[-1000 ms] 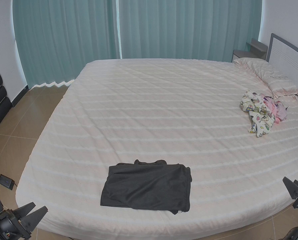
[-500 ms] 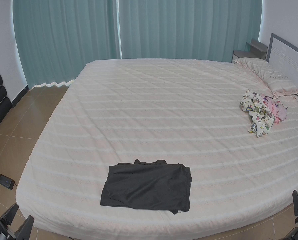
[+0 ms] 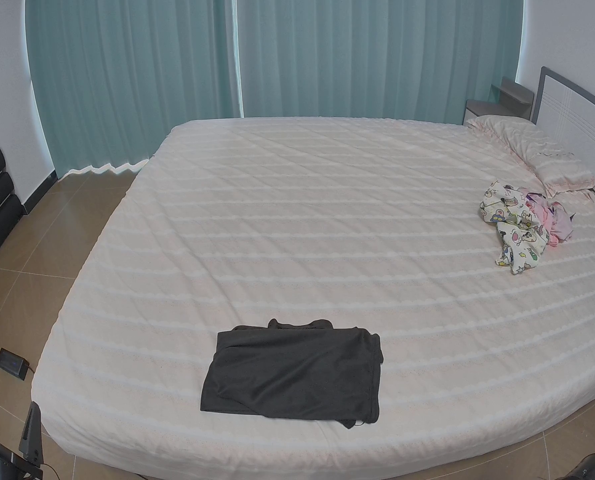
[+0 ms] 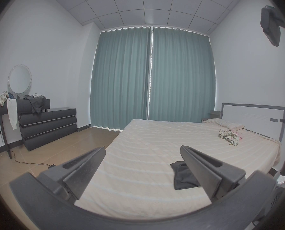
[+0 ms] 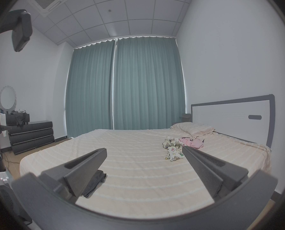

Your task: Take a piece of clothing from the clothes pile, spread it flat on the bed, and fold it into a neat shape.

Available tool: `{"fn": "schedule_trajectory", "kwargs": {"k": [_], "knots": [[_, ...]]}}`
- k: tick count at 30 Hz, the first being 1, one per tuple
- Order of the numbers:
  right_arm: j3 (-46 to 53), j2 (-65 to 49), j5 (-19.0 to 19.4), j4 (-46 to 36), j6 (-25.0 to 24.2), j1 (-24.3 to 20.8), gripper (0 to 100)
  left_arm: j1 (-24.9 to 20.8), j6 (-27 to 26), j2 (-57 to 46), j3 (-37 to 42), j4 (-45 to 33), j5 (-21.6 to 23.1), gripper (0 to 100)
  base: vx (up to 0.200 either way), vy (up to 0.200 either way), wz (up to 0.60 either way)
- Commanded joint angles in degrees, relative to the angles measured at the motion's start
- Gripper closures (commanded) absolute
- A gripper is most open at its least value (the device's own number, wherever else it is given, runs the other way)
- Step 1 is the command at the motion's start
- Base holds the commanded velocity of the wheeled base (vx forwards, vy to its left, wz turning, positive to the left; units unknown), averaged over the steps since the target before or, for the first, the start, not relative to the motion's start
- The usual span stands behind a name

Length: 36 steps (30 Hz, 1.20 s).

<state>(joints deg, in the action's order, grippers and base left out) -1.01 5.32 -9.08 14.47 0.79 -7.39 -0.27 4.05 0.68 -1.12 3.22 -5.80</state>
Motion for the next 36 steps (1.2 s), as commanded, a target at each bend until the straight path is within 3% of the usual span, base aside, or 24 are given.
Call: {"fn": "schedule_trajectory", "kwargs": {"k": [1,2,4,6,9,14,15,18,20,28,29,30,31,36], "knots": [[0.84,0.49,0.03,-0.50,0.61,0.00,0,0.00,-0.53,-0.33,0.95,0.12,-0.53,0,0.000,0.000,0.00],[0.92,0.40,-0.41,-1.64,1.05,0.18,0,0.00,-0.97,-0.33,0.95,0.12,-1.14,0,0.000,0.000,0.00],[0.92,-0.66,-2.52,-3.22,4.57,4.66,0,0.00,-1.85,-0.33,0.95,0.03,-4.22,0,0.000,0.000,0.00],[0.92,-3.29,-1.29,-5.07,9.67,8.62,0,0.00,-3.52,-0.33,0.95,0.12,-5.89,0,0.000,0.000,0.00],[0.84,-5.23,-0.41,-7.53,14.15,7.48,0,0.00,-4.31,-0.33,1.03,0.12,-5.89,0,0.000,0.000,0.00],[0.92,-5.23,-0.23,-10.78,9.93,7.39,0,0.00,-3.87,-0.33,1.03,0.03,-5.97,0,0.000,0.000,0.00],[0.92,-5.23,2.05,-10.60,6.15,7.48,0,0.00,-3.43,-0.33,1.03,0.03,-5.97,0,0.000,0.000,0.00],[1.01,-5.23,8.12,-12.01,1.14,7.48,0,0.00,-3.61,-0.33,1.03,-0.14,-5.97,0,0.000,0.000,0.00],[0.48,-5.23,8.55,-15.70,-2.73,7.39,0,0.00,-4.14,-0.33,1.03,-0.14,-5.97,0,0.000,0.000,0.00],[0.48,-5.14,9.17,-15.79,-0.18,7.39,0,-0.08,-1.67,-0.33,0.86,-0.93,-5.01,0,0.000,0.000,0.00],[0.57,-5.14,9.17,-15.70,-0.18,7.48,0,0.00,-1.41,-0.33,0.86,-1.02,0.09,0,0.000,0.000,0.00],[0.48,-5.14,9.17,-15.79,-0.18,7.48,0,-0.08,-1.32,-0.33,0.86,-1.02,0.71,0,0.000,0.000,0.00],[0.48,-5.14,9.08,-15.79,-0.27,7.48,0,-0.08,-1.67,-0.16,0.95,-2.87,5.63,0,0.000,0.000,0.00],[0.66,-5.23,8.91,-15.44,-0.35,7.48,0,0.00,-4.66,-0.24,1.03,-3.22,5.71,0,0.000,0.000,0.00]]}}
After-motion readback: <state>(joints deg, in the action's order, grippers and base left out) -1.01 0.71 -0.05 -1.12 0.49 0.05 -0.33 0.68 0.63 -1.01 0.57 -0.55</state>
